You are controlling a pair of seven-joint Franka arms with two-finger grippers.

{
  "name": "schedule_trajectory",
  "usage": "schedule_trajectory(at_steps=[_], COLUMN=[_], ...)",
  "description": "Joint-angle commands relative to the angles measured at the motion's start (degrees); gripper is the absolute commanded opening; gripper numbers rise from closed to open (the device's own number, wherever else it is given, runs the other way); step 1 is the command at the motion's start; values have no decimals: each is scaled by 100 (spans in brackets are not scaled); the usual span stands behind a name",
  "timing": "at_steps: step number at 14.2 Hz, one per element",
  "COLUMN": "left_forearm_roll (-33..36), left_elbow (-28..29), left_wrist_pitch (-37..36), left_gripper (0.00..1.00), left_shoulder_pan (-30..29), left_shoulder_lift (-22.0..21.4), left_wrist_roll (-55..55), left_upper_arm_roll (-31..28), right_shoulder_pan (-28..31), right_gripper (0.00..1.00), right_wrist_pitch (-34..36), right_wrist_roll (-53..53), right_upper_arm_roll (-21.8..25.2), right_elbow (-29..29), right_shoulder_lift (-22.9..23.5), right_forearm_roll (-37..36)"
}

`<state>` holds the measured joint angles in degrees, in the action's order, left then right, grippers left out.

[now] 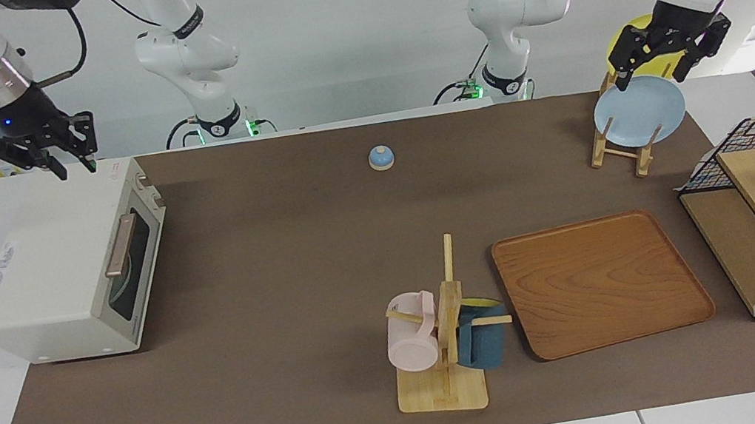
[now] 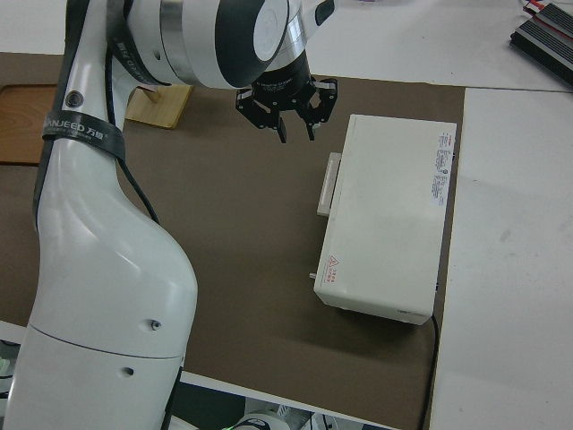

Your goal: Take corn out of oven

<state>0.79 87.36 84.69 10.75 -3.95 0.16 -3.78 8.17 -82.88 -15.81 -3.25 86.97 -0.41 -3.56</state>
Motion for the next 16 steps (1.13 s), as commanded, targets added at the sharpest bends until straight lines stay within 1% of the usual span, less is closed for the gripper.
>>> schedule_trajectory(at_steps=[1, 3, 5, 9, 11, 16], left_forearm_roll=[35, 35, 35, 35, 35, 35], left_elbow=[177, 177, 177, 177, 177, 177], left_wrist_pitch=[65, 65, 65, 65, 65, 65], left_gripper=[100, 100, 100, 100, 100, 100], left_shoulder_pan=[-91, -91, -91, -91, -91, -91], left_shoulder_lift=[-150, -149, -158, -158, -158, -149], left_wrist_roll=[54, 54, 54, 54, 54, 54], left_upper_arm_roll=[62, 62, 53, 53, 62, 53], right_shoulder_pan=[-87, -157, -228, -193, -123, -87], right_gripper=[0, 0, 0, 0, 0, 0], right_wrist_pitch=[-938, -1325, -1642, -1635, -1739, -1950], right_wrist_roll=[77, 515, 693, 650, 667, 694], right_upper_arm_roll=[-35, -35, -35, -35, -26, -26], right_elbow=[1232, 1681, 2016, 2079, 2209, 2272], right_shoulder_lift=[-302, -189, -57, 5, 49, 225], right_forearm_roll=[-240, -302, -600, -1084, -1111, -1111])
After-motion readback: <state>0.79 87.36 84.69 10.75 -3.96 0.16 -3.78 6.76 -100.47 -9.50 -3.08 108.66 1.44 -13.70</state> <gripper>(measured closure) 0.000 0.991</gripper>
